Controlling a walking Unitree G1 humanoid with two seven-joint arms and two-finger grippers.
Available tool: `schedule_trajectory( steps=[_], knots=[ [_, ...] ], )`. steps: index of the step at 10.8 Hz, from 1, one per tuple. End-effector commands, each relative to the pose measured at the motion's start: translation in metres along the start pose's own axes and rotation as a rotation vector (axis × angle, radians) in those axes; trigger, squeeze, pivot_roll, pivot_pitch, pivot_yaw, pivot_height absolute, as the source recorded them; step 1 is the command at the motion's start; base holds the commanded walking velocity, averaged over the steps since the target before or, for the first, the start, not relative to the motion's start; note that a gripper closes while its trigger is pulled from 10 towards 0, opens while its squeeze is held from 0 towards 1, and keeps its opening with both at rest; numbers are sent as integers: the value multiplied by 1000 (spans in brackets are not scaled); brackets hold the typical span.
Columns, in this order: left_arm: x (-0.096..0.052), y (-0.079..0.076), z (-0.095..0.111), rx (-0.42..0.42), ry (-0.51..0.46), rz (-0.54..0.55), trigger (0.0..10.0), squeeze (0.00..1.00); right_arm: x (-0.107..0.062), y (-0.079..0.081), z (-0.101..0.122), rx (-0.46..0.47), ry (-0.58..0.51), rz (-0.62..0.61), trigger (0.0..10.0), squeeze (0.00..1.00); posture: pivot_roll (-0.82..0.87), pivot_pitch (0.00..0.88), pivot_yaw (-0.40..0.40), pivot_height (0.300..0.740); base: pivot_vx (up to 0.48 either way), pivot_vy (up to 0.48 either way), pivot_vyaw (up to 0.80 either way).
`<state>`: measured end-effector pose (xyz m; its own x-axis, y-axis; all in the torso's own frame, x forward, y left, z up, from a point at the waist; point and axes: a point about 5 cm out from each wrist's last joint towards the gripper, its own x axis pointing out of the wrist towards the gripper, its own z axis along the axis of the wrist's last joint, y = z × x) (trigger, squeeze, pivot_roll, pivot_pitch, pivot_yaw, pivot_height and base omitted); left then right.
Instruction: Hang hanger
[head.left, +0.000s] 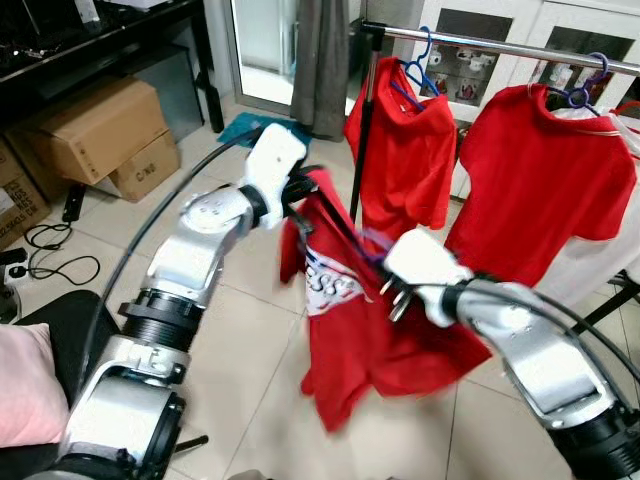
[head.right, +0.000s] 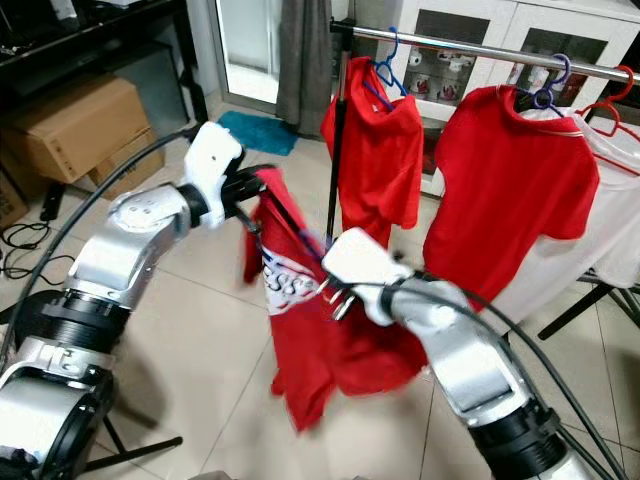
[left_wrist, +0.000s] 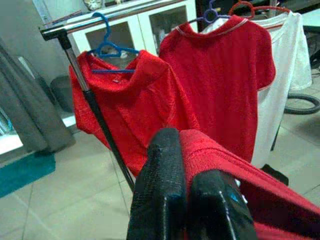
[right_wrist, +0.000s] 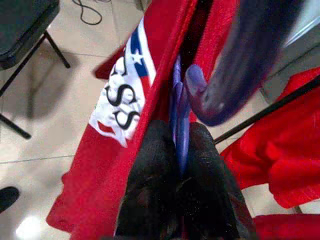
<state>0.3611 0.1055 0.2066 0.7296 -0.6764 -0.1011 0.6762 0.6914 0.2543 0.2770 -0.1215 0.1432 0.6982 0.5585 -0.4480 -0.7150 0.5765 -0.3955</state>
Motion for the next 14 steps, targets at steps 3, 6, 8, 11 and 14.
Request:
schedule_trajectory(
  steps=[3,6,8,11,14],
  knots=[
    [0,-7,-5,76,28,5,0,0,3,-9,-6,113,37,-70,0,0,-30,0,-12,740,0,0,0],
    [-3,-16,-17,102,72,-10,0,0,-1,-22,-6,175,54,-121,0,0,-35,0,-15,740,0,0,0],
    [4,-27,-20,123,64,-7,0,0,13,-6,34,287,-139,-10,0,0,-37,0,-15,740,0,0,0],
    [1,-7,-9,162,32,113,0,0,10,-3,15,219,-49,9,0,0,-23,0,-22,740,0,0,0],
    [-19,22,-13,248,107,167,0,0,-19,-35,-8,278,-82,-40,0,0,-28,0,-9,740,0,0,0]
  ],
)
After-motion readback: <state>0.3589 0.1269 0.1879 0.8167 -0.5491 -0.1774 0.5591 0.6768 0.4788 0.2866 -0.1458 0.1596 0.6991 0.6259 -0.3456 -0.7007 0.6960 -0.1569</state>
